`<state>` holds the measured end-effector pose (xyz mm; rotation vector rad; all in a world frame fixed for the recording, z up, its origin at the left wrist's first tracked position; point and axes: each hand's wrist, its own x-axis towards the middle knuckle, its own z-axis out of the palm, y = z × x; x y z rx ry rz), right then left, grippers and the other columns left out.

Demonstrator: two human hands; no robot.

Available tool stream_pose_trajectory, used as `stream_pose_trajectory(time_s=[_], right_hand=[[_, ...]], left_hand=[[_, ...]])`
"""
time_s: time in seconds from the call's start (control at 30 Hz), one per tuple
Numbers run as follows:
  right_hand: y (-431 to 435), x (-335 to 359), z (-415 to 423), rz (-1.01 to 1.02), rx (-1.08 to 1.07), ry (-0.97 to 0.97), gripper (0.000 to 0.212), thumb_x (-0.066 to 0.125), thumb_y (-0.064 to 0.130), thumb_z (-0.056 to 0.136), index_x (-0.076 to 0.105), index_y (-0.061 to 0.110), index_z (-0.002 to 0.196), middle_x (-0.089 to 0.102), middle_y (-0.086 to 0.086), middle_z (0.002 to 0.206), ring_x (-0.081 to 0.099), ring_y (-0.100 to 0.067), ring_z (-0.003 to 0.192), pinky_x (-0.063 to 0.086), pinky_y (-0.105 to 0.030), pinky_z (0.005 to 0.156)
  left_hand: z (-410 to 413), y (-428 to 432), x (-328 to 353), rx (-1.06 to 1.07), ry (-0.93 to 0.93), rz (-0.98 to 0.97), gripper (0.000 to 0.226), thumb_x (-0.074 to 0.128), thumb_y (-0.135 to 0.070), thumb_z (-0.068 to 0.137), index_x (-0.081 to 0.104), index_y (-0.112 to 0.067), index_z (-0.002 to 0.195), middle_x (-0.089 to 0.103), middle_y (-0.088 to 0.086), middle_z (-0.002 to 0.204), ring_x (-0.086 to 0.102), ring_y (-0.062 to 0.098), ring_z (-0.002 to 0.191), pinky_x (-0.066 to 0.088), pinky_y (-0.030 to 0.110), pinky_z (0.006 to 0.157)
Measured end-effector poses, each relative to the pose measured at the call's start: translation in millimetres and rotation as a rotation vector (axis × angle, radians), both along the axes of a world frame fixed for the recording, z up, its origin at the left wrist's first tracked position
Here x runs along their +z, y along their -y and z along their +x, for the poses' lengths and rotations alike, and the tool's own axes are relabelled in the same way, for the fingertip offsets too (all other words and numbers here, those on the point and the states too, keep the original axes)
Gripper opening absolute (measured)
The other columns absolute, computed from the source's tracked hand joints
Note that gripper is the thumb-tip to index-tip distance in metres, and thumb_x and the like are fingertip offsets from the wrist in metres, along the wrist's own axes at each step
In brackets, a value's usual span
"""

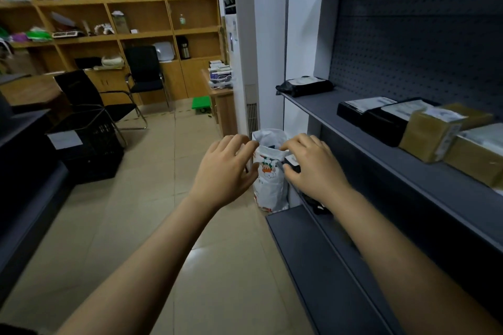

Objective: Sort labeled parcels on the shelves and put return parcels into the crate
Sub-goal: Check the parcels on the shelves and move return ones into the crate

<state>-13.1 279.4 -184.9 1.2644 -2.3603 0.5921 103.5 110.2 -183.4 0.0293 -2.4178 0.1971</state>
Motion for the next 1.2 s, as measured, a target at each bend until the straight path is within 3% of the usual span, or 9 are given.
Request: stream_pose_trajectory(time_s=[0.43, 0.87, 1.2], right_hand=[[81, 6, -158, 0.005, -0.135, 0.025, 0.033, 0.063, 0.02, 0.087, 0.059, 0.019, 0.12, 0.054, 0.0, 0.118, 0.047, -0.022, 0.112, 0.034, -0.033, 0.099], [110, 4, -250, -0.095, -0.617, 0.023, 0.03, 0.069, 0.019, 0.085, 0.063, 0.013, 0.114, 0.057, -0.005, 0.111, 0.052, -0.028, 0.104, 0.04, -0.039, 0.093], [62, -6, -260, -0.141, -0.987, 0.081, 0.031, 0.069, 0.019, 0.086, 0.061, 0.014, 0.116, 0.054, -0.001, 0.111, 0.05, -0.022, 0.108, 0.047, -0.034, 0.085]], left_hand=[[-187, 93, -1, -0.17, -0.015, 0.04, 0.03, 0.059, -0.029, 0.087, 0.063, -0.011, 0.111, 0.06, 0.007, 0.106, 0.057, 0.027, 0.092, 0.048, 0.038, 0.073], [-373, 143, 10, -0.695, -0.008, 0.021, 0.032, 0.057, -0.029, 0.089, 0.061, -0.008, 0.113, 0.059, 0.009, 0.108, 0.057, 0.028, 0.094, 0.046, 0.039, 0.075], [-463, 91, -5, -0.978, 0.052, 0.086, 0.034, 0.055, -0.032, 0.089, 0.063, -0.008, 0.111, 0.061, 0.01, 0.106, 0.059, 0.03, 0.089, 0.05, 0.041, 0.072]])
